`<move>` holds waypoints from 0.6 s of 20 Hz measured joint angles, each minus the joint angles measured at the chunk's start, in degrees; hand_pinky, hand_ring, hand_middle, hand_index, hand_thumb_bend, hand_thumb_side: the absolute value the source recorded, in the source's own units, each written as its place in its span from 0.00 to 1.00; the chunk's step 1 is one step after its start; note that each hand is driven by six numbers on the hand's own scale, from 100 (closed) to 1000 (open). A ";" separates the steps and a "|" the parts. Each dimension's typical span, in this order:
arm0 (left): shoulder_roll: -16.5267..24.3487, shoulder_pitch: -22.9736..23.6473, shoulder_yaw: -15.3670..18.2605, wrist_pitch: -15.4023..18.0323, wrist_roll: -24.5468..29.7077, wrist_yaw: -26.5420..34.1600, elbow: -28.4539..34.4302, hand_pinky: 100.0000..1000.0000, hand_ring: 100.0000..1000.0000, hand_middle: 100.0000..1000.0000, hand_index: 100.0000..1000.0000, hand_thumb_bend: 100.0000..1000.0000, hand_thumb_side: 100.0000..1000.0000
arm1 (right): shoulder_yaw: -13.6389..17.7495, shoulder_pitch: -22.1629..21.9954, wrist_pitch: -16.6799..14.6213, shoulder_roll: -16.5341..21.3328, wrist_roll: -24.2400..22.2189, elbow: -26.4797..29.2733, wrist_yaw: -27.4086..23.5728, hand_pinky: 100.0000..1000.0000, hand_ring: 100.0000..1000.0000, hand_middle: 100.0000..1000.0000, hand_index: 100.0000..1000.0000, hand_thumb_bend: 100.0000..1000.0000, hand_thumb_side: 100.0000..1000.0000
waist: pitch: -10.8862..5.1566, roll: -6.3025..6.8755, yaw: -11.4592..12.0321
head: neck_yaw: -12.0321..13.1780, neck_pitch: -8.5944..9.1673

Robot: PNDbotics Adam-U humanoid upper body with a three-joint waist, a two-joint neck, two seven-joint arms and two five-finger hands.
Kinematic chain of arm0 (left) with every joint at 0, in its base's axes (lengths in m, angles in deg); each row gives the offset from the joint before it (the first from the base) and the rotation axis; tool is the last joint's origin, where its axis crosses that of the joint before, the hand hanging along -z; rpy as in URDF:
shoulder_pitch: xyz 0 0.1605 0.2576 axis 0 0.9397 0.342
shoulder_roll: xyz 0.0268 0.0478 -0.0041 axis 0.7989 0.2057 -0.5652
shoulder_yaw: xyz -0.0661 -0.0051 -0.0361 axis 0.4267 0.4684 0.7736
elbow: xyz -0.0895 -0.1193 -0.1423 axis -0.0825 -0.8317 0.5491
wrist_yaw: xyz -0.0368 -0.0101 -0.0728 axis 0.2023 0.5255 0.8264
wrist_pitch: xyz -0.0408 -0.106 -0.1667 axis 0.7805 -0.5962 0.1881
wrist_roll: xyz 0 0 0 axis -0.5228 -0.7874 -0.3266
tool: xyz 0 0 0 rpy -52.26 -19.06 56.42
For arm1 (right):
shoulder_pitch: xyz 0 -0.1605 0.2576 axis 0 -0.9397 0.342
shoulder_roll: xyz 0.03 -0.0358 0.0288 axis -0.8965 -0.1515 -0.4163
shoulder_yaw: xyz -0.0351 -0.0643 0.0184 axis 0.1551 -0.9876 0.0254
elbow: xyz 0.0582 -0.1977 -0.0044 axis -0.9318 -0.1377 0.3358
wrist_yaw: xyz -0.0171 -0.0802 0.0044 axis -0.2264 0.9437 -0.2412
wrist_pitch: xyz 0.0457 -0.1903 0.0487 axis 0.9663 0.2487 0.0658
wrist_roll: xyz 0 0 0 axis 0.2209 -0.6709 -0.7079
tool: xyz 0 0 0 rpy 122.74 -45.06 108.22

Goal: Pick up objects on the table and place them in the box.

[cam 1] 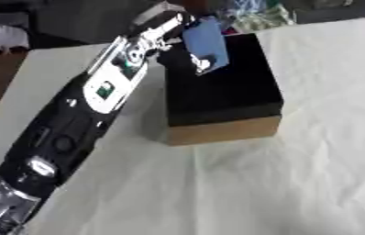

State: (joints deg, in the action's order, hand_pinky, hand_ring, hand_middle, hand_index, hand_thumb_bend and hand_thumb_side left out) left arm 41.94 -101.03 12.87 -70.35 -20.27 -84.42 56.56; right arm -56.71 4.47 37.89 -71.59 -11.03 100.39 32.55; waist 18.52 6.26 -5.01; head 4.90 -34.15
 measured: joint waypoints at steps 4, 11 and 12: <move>0.00 0.08 -0.28 1.83 2.73 -5.21 -0.22 1.00 0.97 0.89 1.00 0.72 0.24 | 0.00 0.00 -0.06 -0.03 -0.02 0.00 0.02 0.71 0.61 0.55 0.79 0.00 0.54 | -0.02 0.00 0.02 | 0.00 0.00; -0.03 0.55 0.87 2.69 2.33 -9.97 -0.12 1.00 0.96 0.87 0.99 0.52 0.31 | 0.00 0.00 -0.07 -0.09 -0.02 0.00 0.02 0.71 0.61 0.55 0.79 0.00 0.54 | -0.06 -0.01 0.07 | 0.00 0.00; -0.03 0.62 1.33 2.53 1.72 -9.61 0.28 1.00 0.95 0.86 0.98 0.46 0.31 | 0.00 0.00 -0.07 -0.09 -0.02 0.00 0.02 0.71 0.61 0.55 0.79 0.00 0.54 | -0.12 -0.01 0.13 | 0.00 0.00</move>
State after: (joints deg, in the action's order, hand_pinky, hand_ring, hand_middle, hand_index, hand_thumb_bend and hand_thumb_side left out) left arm 41.91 -100.41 14.20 -67.82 -18.55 -94.02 56.84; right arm -56.71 4.47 37.82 -71.68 -11.05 100.39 32.57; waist 18.40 6.25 -4.88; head 4.90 -34.15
